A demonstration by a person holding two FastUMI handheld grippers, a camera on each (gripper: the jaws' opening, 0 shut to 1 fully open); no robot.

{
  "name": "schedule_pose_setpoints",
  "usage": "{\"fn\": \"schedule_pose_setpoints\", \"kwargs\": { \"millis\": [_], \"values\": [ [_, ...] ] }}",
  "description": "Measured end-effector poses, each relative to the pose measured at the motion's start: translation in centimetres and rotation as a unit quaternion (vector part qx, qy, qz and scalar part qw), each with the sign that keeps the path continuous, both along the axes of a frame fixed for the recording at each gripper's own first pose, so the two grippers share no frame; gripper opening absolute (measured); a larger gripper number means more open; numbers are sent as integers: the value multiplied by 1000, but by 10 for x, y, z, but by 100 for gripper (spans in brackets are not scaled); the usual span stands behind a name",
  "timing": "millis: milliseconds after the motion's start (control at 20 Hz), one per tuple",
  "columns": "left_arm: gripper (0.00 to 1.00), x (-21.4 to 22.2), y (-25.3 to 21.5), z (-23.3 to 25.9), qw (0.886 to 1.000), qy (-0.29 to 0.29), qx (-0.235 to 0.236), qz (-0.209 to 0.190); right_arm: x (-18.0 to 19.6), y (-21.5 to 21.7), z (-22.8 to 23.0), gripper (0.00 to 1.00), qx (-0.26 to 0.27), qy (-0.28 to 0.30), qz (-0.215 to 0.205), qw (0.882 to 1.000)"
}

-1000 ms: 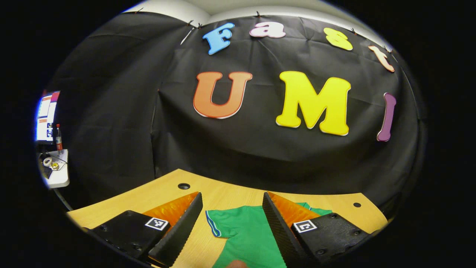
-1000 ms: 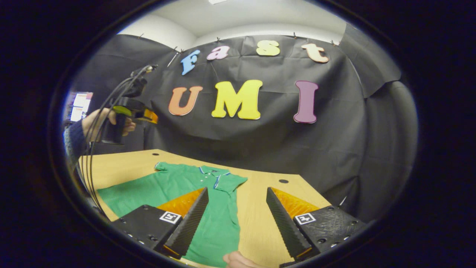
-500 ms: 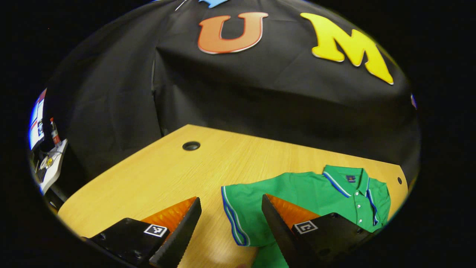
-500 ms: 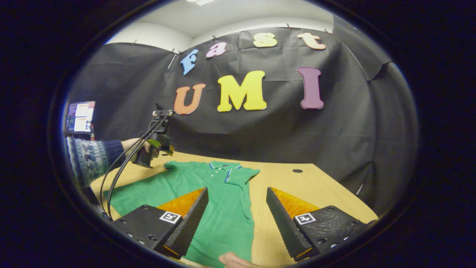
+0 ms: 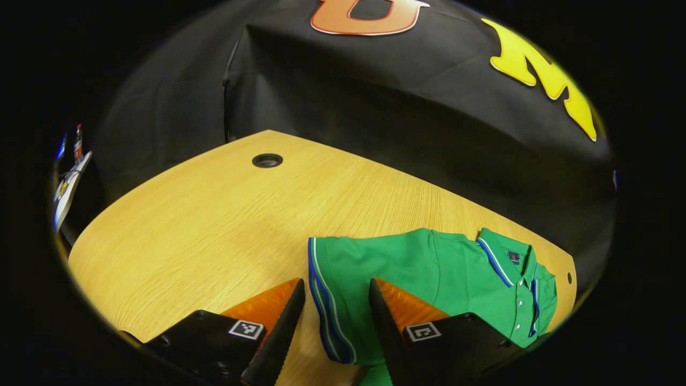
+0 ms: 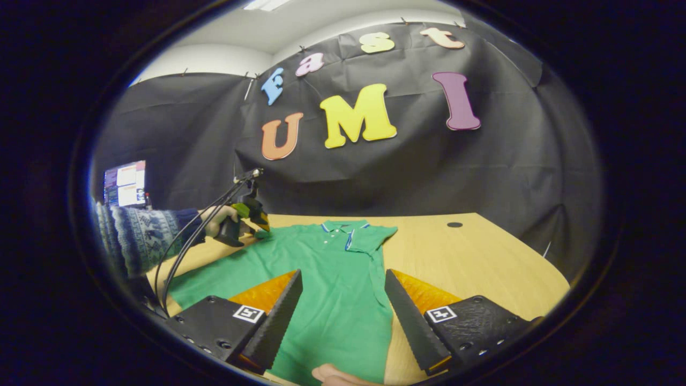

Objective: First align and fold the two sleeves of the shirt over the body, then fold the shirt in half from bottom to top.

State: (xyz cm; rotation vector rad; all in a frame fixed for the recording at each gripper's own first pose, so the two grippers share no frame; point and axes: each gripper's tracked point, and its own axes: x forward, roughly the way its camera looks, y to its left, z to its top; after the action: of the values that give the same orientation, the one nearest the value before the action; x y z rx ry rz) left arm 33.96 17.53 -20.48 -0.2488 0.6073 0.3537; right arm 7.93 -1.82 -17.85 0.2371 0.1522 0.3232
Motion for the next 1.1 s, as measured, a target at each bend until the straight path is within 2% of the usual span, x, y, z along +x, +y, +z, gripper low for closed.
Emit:
{"fn": "schedule_pose_setpoints", "kwargs": {
  "millis": [150, 200, 250, 300, 400, 600, 700, 800, 850, 950, 1100],
  "values": [
    [66, -1, 5, -5, 998, 37, 43, -13, -2, 3, 3, 94, 1, -10, 6, 1000],
    [47, 1, 4, -5, 998, 43, 48, -14, -3, 5, 1, 94, 2, -8, 8, 1000],
    [18, 2, 2, -4, 998, 42, 41, -11, -3, 5, -1, 94, 3, -5, 9, 1000],
    [21, 4, -1, -4, 999, 43, 27, -6, -1, 6, -4, 94, 2, 0, 9, 1000],
    [11, 2, -4, -2, 999, 47, 20, 0, -1, 5, -6, 94, 2, 4, 10, 1000],
    [10, 8, -11, 22, 997, 38, 60, -16, 2, 0, -8, 92, 16, 9, 4, 1000],
    [10, 10, -21, 38, 997, 29, 73, -27, 4, -2, -11, 94, 24, 18, 0, 1000],
    [10, 17, -40, 50, 996, 16, 81, -42, 6, -5, -14, 92, 27, 27, -4, 999],
    [10, 20, -51, 56, 995, 11, 83, -52, 8, -9, -15, 96, 23, 28, -10, 999],
    [10, 24, -67, 65, 992, 7, 101, -68, 15, -22, -20, 96, 8, 27, -36, 999],
    [10, 28, -94, 72, 988, 10, 123, -91, 16, -27, -21, 96, 20, 32, -44, 998]
  ]
}}
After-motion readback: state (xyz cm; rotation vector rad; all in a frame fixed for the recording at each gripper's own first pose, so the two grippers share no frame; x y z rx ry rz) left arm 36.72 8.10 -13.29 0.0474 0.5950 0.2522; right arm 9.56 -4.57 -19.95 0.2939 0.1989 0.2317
